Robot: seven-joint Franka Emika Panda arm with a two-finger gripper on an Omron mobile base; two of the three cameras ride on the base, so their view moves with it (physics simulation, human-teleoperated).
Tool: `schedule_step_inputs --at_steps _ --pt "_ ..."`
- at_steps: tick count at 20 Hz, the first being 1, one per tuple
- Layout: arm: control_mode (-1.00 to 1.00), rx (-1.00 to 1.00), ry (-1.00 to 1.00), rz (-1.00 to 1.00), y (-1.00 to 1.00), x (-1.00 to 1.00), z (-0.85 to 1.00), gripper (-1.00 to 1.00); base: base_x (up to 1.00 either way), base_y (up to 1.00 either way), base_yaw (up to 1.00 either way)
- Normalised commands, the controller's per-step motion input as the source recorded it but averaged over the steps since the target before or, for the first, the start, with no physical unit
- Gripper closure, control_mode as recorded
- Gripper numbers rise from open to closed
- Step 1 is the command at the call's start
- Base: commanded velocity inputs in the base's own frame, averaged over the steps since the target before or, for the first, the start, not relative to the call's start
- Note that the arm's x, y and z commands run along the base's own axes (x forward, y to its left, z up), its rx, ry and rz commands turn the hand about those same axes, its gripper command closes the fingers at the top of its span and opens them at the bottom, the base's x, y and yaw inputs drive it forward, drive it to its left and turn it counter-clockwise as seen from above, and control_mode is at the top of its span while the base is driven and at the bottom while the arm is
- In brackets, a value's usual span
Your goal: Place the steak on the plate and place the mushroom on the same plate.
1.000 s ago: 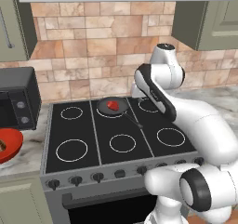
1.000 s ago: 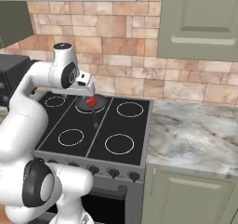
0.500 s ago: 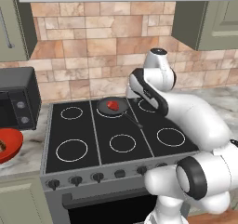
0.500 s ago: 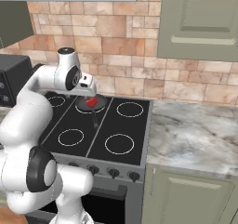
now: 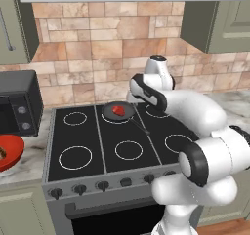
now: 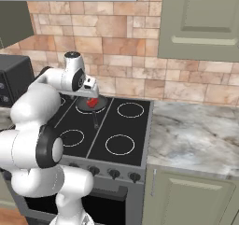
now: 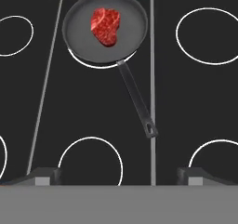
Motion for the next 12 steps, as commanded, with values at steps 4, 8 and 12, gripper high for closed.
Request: schedule_step_inputs --at_steps 4,8,12 --pt "-1.00 0.03 0.00 0.00 0.09 0.43 -0.19 -1.00 0.00 0.00 0.00" --pt "-1.00 0.01 0.00 0.00 0.20 0.40 -0.23 -1.00 0.00 0.00 0.00" --pt "-1.00 0.00 0.00 0.00 0.25 0.39 -0.33 -1.00 0.00 0.00 0.00"
